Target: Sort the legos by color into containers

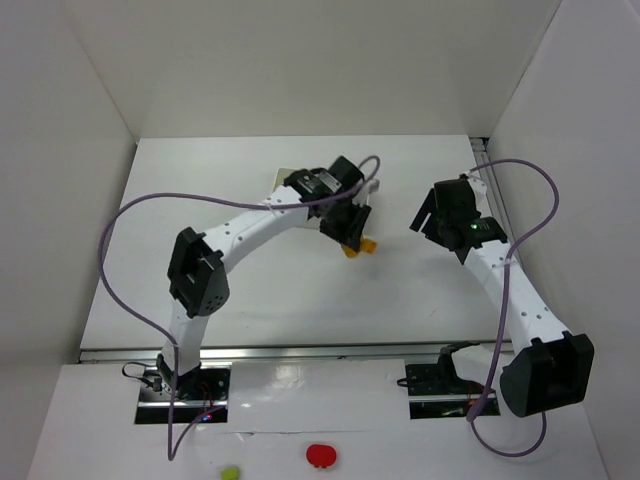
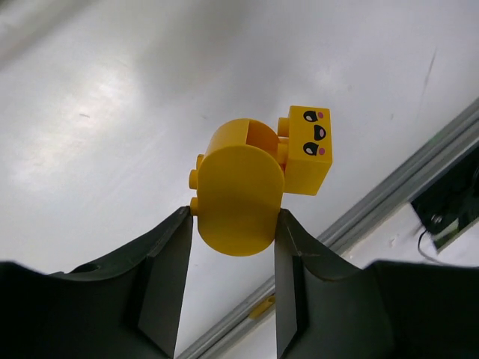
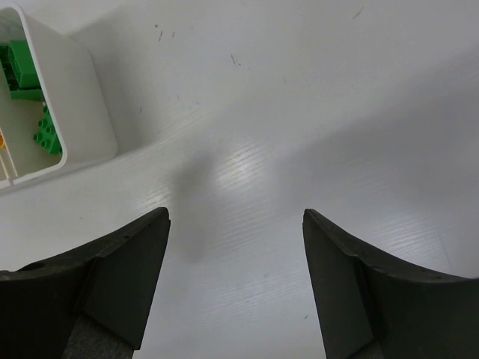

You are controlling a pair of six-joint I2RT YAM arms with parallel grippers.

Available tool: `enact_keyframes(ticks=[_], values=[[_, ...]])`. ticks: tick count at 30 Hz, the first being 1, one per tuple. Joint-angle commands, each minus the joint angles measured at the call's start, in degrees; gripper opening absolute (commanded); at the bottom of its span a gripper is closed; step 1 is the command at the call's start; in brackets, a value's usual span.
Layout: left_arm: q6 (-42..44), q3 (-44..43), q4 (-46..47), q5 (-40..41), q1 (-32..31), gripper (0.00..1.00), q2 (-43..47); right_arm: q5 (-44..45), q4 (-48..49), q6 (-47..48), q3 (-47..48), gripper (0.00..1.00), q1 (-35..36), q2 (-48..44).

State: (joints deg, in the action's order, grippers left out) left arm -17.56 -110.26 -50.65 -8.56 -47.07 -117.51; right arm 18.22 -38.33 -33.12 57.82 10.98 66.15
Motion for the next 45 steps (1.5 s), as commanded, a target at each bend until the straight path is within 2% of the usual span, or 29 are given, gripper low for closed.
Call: enact_keyframes(ticks=[1,6,12,17,22,25,26,33,35,39,45], values=[[-3.2,-4.8,-3.3,2.8,7.5,0.19,3.9,-4.0,3.1,0.7,-0.8,0.79,-0.9,0.4],[-3.9,-7.2,-1.6,0.7,11.0,0.18,3.9,-5.1,3.6,0.7,-2.0,0.79,-0.9,0.4],[-2.7,-6.4,-3.7,0.2,12.1,0.18,2.8,-5.1,3.6,1.2,-1.4,0.79,-0.9,1.4],[-0.8,2.6,-5.0,-1.0,12.1,0.18,3.3,-13.0,5.4,3.6,-1.4,0.79,-0.9,4.2],[-1.3,13.4,0.2,2.0,9.2,0.18,3.9,-17.8,7.0,4.2,-1.9,0.79,1.0,9.8],[-3.4,15.9,1.7,2.8,8.5,0.24,3.3,-18.5,8.2,3.7,-1.9,0.79,3.2,11.5],[-4.1,16.5,2.7,2.1,8.0,0.34,2.8,-18.5,8.2,3.7,-2.5,0.79,4.1,12.1],[-4.1,17.7,3.3,3.5,8.0,0.83,1.0,-19.5,9.2,3.2,-3.1,0.79,6.7,13.7],[-4.1,17.7,3.3,4.3,8.0,0.91,0.4,-20.1,9.2,3.2,-3.7,0.79,7.3,14.4],[-4.6,17.7,3.3,4.8,8.0,0.91,-0.1,-21.4,10.4,3.7,-3.7,0.79,9.2,15.8],[-5.1,19.6,4.3,4.8,8.0,0.84,-0.1,-25.4,12.2,5.4,-3.7,0.79,14.1,20.2]])
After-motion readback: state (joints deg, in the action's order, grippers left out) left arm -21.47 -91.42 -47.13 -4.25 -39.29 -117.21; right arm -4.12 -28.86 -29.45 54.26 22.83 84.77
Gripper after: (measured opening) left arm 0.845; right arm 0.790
